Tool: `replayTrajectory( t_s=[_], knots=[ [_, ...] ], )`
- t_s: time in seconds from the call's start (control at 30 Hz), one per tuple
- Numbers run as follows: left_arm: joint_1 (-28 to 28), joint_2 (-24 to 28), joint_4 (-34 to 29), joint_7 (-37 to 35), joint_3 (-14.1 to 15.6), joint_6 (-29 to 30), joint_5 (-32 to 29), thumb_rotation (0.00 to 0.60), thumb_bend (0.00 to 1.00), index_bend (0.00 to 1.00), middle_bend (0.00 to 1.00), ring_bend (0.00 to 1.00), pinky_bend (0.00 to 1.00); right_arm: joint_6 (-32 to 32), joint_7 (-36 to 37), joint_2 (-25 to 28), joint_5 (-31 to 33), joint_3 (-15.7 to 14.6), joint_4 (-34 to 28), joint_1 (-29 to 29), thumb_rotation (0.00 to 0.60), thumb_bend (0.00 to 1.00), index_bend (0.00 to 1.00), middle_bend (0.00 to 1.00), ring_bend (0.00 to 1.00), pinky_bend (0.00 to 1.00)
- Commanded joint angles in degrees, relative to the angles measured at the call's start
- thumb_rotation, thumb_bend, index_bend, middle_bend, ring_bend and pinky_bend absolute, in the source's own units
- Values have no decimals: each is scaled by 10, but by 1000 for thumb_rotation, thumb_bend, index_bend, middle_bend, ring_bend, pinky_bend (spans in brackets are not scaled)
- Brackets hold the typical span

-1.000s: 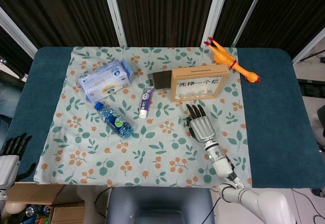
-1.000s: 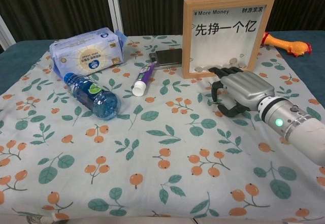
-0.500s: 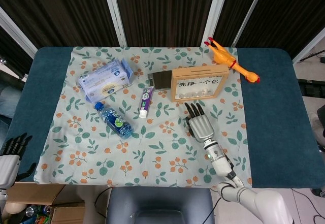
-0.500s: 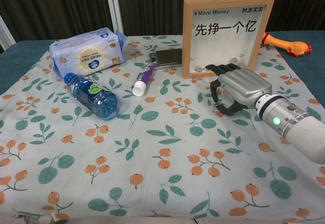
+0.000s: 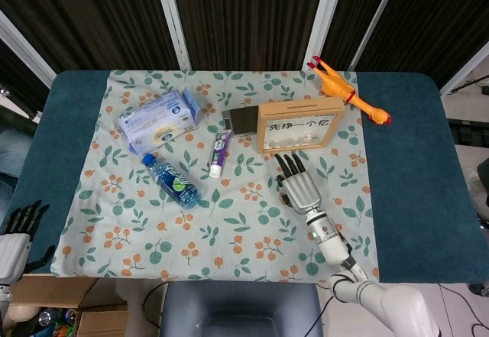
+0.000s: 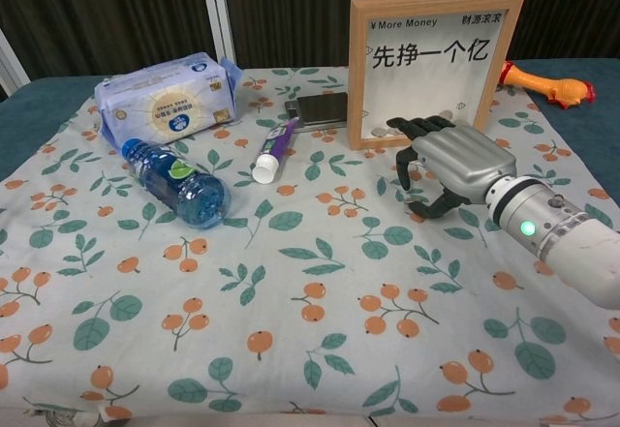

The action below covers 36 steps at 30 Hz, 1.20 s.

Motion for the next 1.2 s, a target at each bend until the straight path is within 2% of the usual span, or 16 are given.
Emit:
replayTrajectory(
  t_s=[0.03, 0.37, 0.8, 0.9, 0.97, 1.07, 1.2],
  knots=[
    [0, 1, 0, 0, 0, 0, 0, 600, 329, 0, 0, 0, 0, -2, 3, -1, -1, -1, 3, 1, 600, 453, 666, 119, 0, 0],
    [0, 2, 1, -2, 1, -2, 1, 600, 329, 0, 0, 0, 0, -11, 5, 0, 2, 0, 3, 4, 600, 555, 693, 121, 0, 0],
    [0, 4, -4, 1, 0, -1, 0, 600, 331, 0, 0, 0, 0, -1, 4, 10, 3, 5, -15, 4, 600, 601, 709, 124, 0, 0],
    [1, 4, -5, 2, 0, 1, 0, 600, 333, 0, 0, 0, 0, 28, 15, 28, -5, 7, -46, 0, 600, 601, 711, 126, 0, 0],
    [2, 5, -7, 3, 1, 5, 2, 600, 332, 0, 0, 0, 0, 62, 22, 52, -16, 9, -88, -5, 600, 602, 719, 131, 0, 0],
    [3, 6, -10, 5, 1, 8, 3, 600, 332, 0, 0, 0, 0, 121, 21, 104, -36, 16, -175, -14, 600, 603, 726, 135, 0, 0],
    [3, 8, -15, 8, 0, 14, 6, 600, 332, 0, 0, 0, 0, 191, -18, 183, -63, 37, -302, -24, 600, 602, 729, 144, 0, 0]
  ],
)
